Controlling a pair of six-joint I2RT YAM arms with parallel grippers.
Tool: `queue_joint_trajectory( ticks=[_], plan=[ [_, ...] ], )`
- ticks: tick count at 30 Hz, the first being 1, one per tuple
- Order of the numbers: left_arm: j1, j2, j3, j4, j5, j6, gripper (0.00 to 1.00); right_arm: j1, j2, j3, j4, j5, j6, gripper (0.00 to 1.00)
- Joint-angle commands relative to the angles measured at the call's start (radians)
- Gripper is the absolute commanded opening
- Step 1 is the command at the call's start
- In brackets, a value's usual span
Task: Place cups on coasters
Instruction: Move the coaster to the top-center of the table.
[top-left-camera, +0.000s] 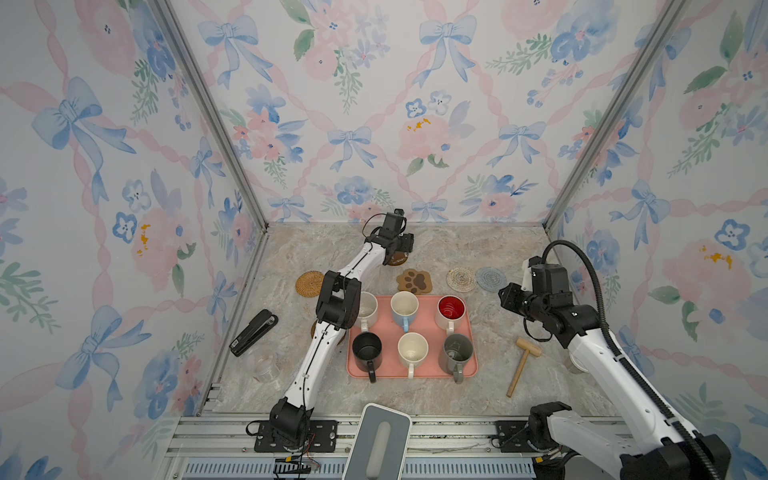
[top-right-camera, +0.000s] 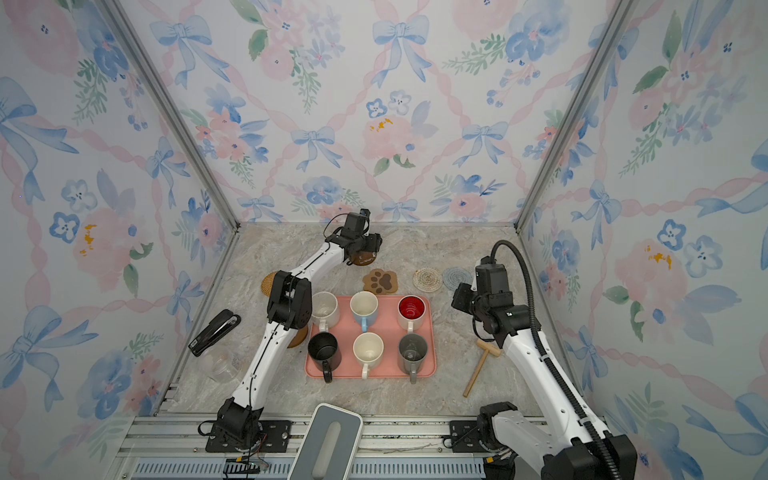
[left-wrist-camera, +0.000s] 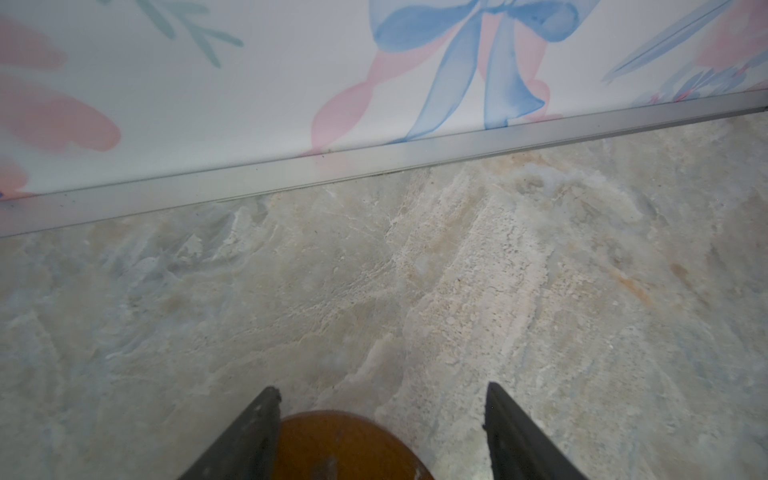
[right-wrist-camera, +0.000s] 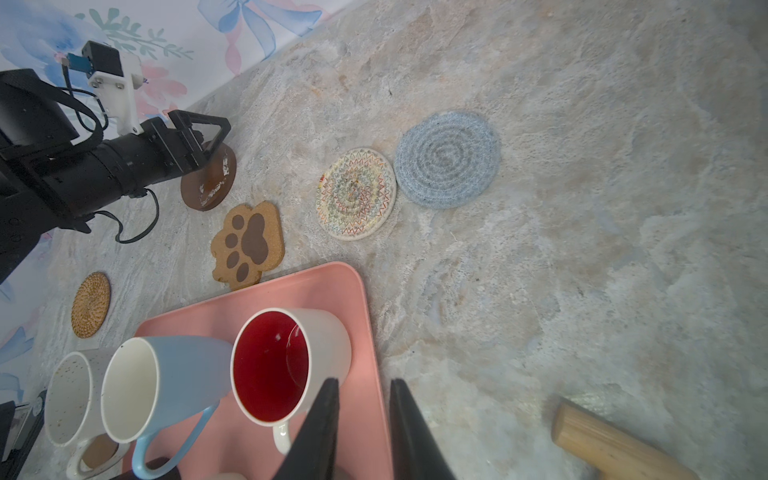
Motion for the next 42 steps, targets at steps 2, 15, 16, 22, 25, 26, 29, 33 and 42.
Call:
queue_joint_trajectory(
  ticks=[2,15,16,22,25,26,29,33,42],
  plan=[
    [0.007,0.031,0.014,0.023,0.025,0.073,0.73,0.012,-0.022,0.003,-0.033,0.019,-0.007,0.25],
    [0.009,-0.022,-0.082,-0.03,0.002,0.165,0.73,0.013,-0.025,-0.002,-0.037,0.009,-0.008,0.26],
    [0.009,-0.024,-0.081,-0.043,0.001,0.171,0.73,0.013,-0.027,-0.002,-0.037,0.009,-0.009,0.26],
    [0.009,-0.029,-0.083,-0.117,0.011,0.188,0.73,0.015,-0.02,-0.004,-0.034,-0.001,-0.01,0.26],
    [0.009,-0.037,-0.096,-0.145,0.017,0.191,0.71,0.015,-0.02,-0.004,-0.034,-0.003,-0.011,0.26],
    [0.01,-0.042,-0.103,-0.151,0.012,0.191,0.71,0.015,-0.02,-0.003,-0.033,-0.003,-0.012,0.26],
    [0.01,-0.065,-0.141,-0.153,-0.001,0.19,0.7,0.014,-0.02,-0.003,-0.031,-0.006,-0.011,0.26],
    [0.01,-0.093,-0.188,-0.155,-0.036,0.2,0.7,0.016,-0.022,-0.008,-0.031,-0.011,-0.014,0.26],
    [0.009,-0.181,-0.308,-0.16,-0.126,0.213,0.61,0.017,-0.026,-0.019,-0.023,-0.012,-0.013,0.27]
  ],
)
